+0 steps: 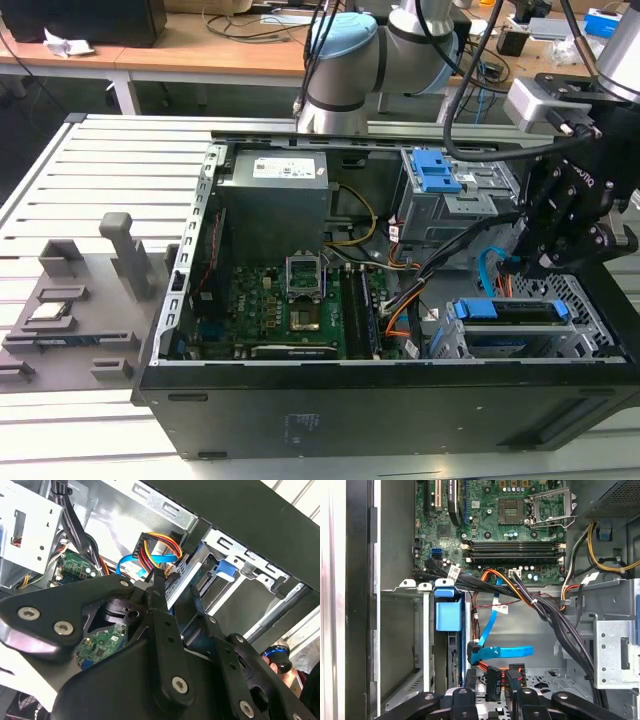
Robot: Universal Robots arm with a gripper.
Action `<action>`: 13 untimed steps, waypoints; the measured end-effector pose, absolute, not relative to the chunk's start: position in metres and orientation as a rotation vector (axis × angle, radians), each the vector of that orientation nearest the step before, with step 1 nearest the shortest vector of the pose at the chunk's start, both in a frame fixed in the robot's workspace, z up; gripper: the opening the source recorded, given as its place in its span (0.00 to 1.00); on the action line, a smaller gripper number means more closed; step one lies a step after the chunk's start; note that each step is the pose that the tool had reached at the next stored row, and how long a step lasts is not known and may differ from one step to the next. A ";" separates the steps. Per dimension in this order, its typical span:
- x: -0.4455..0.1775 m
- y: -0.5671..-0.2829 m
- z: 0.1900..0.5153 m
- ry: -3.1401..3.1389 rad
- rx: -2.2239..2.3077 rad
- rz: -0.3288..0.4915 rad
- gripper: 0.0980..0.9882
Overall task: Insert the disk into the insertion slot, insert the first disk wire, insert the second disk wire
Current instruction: 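Insert the first disk wire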
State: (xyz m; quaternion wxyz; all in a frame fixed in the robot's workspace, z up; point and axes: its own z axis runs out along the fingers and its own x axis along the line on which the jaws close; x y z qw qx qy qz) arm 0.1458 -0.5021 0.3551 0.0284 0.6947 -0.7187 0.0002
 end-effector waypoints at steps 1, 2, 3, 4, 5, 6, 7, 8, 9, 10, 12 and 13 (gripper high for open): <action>0.146 -0.502 0.355 -2.218 2.144 0.001 0.30; 0.146 -0.502 0.355 -2.218 2.144 0.001 0.30; 0.146 -0.502 0.355 -2.218 2.144 0.001 0.30; 0.146 -0.502 0.355 -2.218 2.144 0.001 0.30; 0.146 -0.502 0.355 -2.218 2.144 0.001 0.30; 0.146 -0.502 0.355 -2.218 2.144 0.001 0.28; 0.146 -0.502 0.355 -2.218 2.144 0.001 0.21; 0.146 -0.502 0.355 -2.218 2.144 0.001 0.14; 0.146 -0.502 0.355 -2.218 2.144 0.001 0.14; 0.146 -0.502 0.355 -2.218 2.144 0.001 0.08; 0.146 -0.502 0.355 -2.218 2.144 0.001 0.08; 0.146 -0.502 0.355 -2.218 2.144 0.001 0.08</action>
